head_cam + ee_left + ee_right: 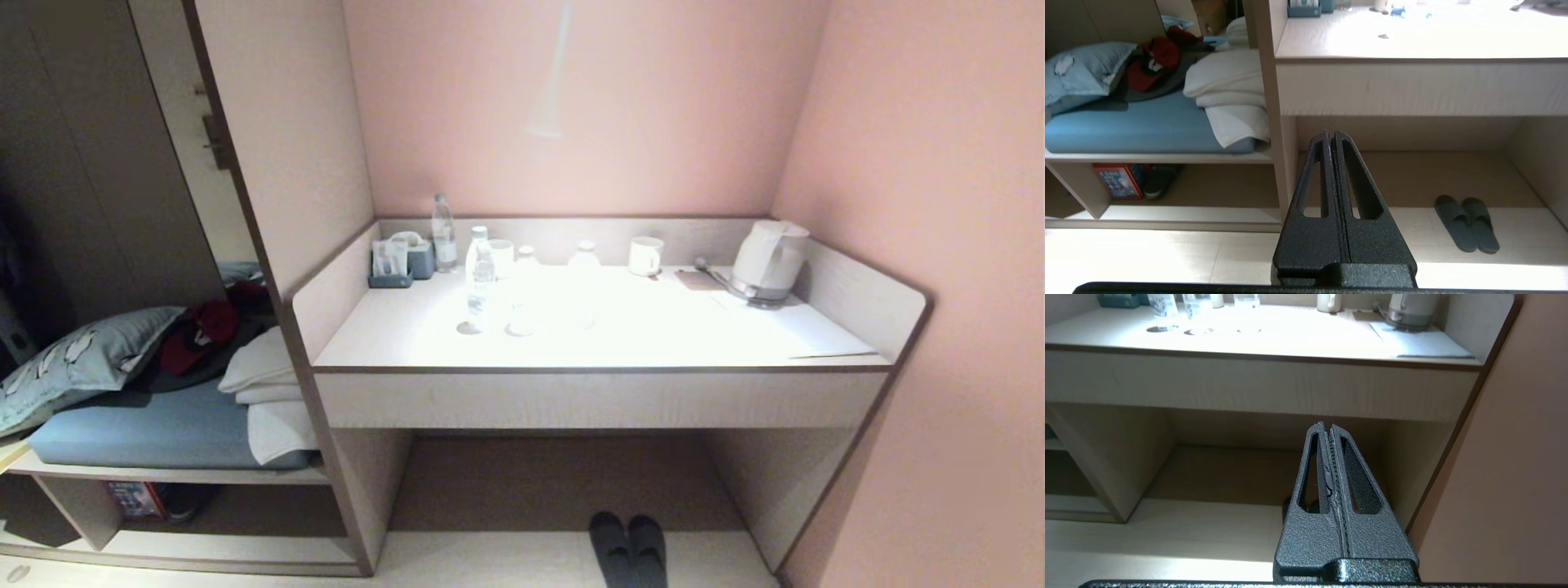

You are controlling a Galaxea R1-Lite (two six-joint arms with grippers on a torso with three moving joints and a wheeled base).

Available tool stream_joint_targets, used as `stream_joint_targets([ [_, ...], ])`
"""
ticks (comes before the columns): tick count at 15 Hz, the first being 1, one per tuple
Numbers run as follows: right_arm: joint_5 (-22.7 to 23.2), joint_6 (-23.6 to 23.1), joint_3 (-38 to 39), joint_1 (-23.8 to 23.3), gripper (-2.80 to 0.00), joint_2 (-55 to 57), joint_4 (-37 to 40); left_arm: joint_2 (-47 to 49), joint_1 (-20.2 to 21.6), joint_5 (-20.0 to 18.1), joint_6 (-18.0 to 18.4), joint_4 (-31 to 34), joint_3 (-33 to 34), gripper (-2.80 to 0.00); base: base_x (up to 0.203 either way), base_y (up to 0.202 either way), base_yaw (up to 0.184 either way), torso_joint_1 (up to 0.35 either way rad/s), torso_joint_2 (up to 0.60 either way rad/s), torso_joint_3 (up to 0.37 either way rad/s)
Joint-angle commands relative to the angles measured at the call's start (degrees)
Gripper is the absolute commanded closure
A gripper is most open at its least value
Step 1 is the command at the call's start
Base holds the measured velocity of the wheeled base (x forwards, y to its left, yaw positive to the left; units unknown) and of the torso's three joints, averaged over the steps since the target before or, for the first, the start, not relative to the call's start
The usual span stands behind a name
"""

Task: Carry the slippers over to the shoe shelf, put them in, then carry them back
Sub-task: Pick up the slippers on the floor

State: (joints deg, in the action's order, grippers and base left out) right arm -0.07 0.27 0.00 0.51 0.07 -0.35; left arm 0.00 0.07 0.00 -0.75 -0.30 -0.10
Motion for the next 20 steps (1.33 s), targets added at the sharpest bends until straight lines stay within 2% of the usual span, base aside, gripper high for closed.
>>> stream_joint_targets([
  [1, -0.01, 0.00, 0.00, 0.02, 0.00, 0.01, 0.00, 0.09, 0.01, 0.00, -0.04, -0.05, 0.01, 0.00, 0.000, 0.000, 0.000, -0.242, 0.55, 0.305],
  [20, -0.01, 0.09, 0.00, 0.02, 0.00, 0.10, -0.09, 0.09, 0.01, 0.00, -0.04, -0.05, 0.01, 0.00, 0.000, 0.000, 0.000, -0.192, 0.50, 0.305],
])
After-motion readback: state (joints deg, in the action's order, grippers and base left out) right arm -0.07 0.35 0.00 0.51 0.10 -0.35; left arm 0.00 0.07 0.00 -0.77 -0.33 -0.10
